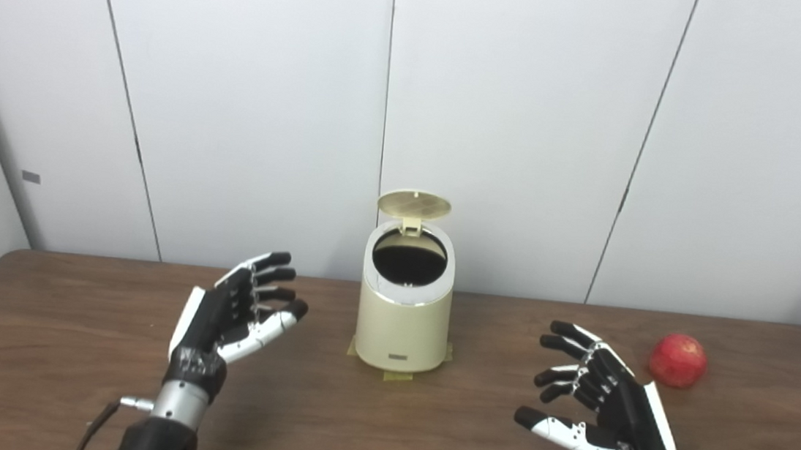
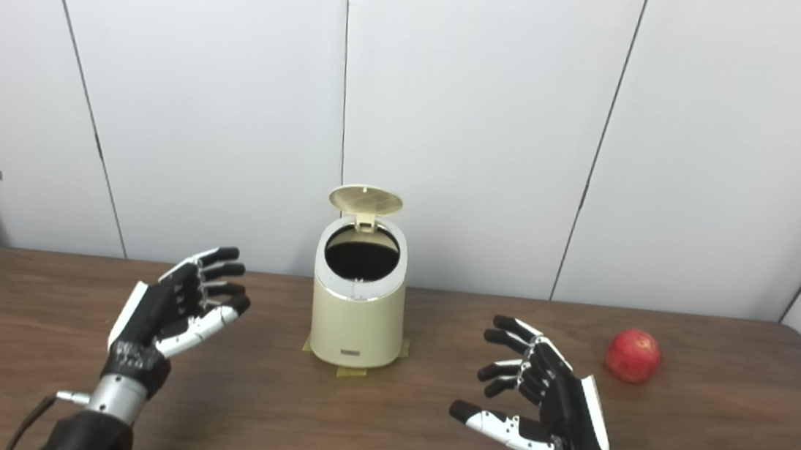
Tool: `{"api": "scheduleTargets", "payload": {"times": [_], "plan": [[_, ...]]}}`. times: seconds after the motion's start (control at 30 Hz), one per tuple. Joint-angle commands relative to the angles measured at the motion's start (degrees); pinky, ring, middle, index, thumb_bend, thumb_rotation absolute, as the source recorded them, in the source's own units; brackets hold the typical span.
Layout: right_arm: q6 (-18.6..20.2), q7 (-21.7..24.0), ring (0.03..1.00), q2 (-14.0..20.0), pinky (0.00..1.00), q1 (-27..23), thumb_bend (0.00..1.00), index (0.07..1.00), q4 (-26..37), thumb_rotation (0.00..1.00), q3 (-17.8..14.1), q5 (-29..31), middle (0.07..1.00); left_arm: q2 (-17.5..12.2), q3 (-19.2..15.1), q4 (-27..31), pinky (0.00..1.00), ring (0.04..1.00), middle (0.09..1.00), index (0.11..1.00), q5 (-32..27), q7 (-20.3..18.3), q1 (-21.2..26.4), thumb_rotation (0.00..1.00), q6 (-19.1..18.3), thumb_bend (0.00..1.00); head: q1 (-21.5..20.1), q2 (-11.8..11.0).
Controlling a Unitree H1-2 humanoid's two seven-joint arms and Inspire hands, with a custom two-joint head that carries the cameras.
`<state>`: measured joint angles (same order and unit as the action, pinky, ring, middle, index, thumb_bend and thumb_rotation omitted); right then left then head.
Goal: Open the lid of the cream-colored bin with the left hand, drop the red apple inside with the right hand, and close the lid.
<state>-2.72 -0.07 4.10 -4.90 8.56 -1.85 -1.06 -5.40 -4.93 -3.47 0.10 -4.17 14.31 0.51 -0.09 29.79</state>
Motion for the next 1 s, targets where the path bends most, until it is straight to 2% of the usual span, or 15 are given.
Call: {"api": "scheduleTargets", "payload": {"times": [0.0, 0.23, 0.4, 0.47, 0.5, 0.53, 0.57, 0.67, 0.7, 0.73, 0.8, 0.87, 0.97], "plan": [[-1.6, 0.3, 0.527, 0.5, 0.42, -2.0, 0.75, 0.747, 0.8, 0.15, -0.2, 0.1, 0.724, -0.1, 0.1, 1.9, 0.57, 0.684, 0.748, 0.788, 0.2, 1.1, 2.0, 0.21, 3.8, 0.67, 0.0, -0.1], [-2.3, 0.2, 0.529, 0.9, 0.42, -2.2, 0.77, 0.742, 0.2, 0.17, -0.6, 0.3, 0.714, 0.4, 1.0, 0.2, 0.54, 0.667, 0.746, 0.784, 0.8, 1.8, -0.1, 0.16, 7.4, 0.61, -1.1, -0.9], [-2.9, 0.9, 0.54, 2.3, 0.42, -2.4, 0.79, 0.741, 0.9, 0.21, -1.7, 2.3, 0.715, 0.3, 1.8, -0.6, 0.51, 0.648, 0.729, 0.762, 1.2, 2.0, -0.4, 0.14, 8.9, 0.63, -2.7, -1.2], [-2.1, 1.4, 0.54, 3.9, 0.41, -2.6, 0.77, 0.749, 2.1, 0.2, -2.6, 2.6, 0.726, 0.0, 1.9, -0.5, 0.51, 0.65, 0.73, 0.76, 1.0, 1.8, -0.5, 0.14, 9.0, 0.64, -4.4, -1.3], [-2.1, 1.8, 0.548, 5.1, 0.43, -3.0, 0.77, 0.749, 2.2, 0.18, -3.2, 2.8, 0.73, -0.2, 2.0, -0.5, 0.52, 0.656, 0.732, 0.762, 0.9, 1.6, -0.6, 0.14, 8.9, 0.64, -4.6, -1.3], [-1.7, 2.1, 0.583, 6.9, 0.5, -3.6, 0.77, 0.767, 2.4, 0.17, -4.2, 2.6, 0.744, -0.5, 2.0, -0.5, 0.53, 0.664, 0.734, 0.763, 1.0, 1.5, -0.7, 0.15, 9.0, 0.64, -6.2, -1.4], [-1.4, 2.3, 0.589, 8.0, 0.5, -4.0, 0.77, 0.77, 2.4, 0.17, -4.8, 2.5, 0.746, -0.7, 2.0, -0.6, 0.53, 0.665, 0.734, 0.763, 1.0, 1.4, -0.8, 0.15, 9.1, 0.64, -6.2, -1.4], [-1.1, 2.7, 0.628, 11.5, 0.53, -5.5, 0.8, 0.789, 1.5, 0.19, -6.7, 2.7, 0.771, -1.3, 1.8, -1.0, 0.53, 0.663, 0.729, 0.757, 0.6, 1.2, -1.0, 0.16, 9.2, 0.66, -11.4, -1.9], [-1.2, 2.9, 0.634, 12.2, 0.53, -5.9, 0.8, 0.793, 1.3, 0.19, -7.1, 2.8, 0.777, -1.4, 1.8, -1.1, 0.53, 0.661, 0.728, 0.757, 0.4, 1.1, -1.0, 0.17, 9.3, 0.66, -11.4, -1.9], [-0.4, 3.0, 0.637, 13.5, 0.54, -6.4, 0.8, 0.794, 1.7, 0.19, -7.4, 2.2, 0.779, -1.6, 1.8, -1.3, 0.53, 0.66, 0.727, 0.757, 0.0, 0.9, -1.1, 0.17, 9.4, 0.66, -14.1, -2.4], [0.9, 2.8, 0.639, 14.7, 0.55, -7.0, 0.81, 0.788, 2.6, 0.21, -7.7, 1.2, 0.779, -2.0, 1.7, -1.5, 0.53, 0.664, 0.732, 0.761, -0.4, 0.6, -1.2, 0.15, 9.7, 0.65, -15.7, -2.8], [3.7, 2.2, 0.633, 15.3, 0.55, -7.6, 0.81, 0.782, 4.6, 0.2, -7.8, 0.2, 0.767, -2.4, 1.5, -1.7, 0.54, 0.669, 0.738, 0.768, -0.6, 0.5, -1.2, 0.15, 9.8, 0.63, -18.0, -3.3], [8.8, 1.0, 0.651, 15.6, 0.54, -8.4, 0.81, 0.799, 7.8, 0.17, -8.2, -2.9, 0.767, -3.1, 1.2, -2.3, 0.55, 0.683, 0.751, 0.774, -1.0, 0.2, -1.1, 0.11, 10.1, 0.6, -19.4, -3.7]]}}
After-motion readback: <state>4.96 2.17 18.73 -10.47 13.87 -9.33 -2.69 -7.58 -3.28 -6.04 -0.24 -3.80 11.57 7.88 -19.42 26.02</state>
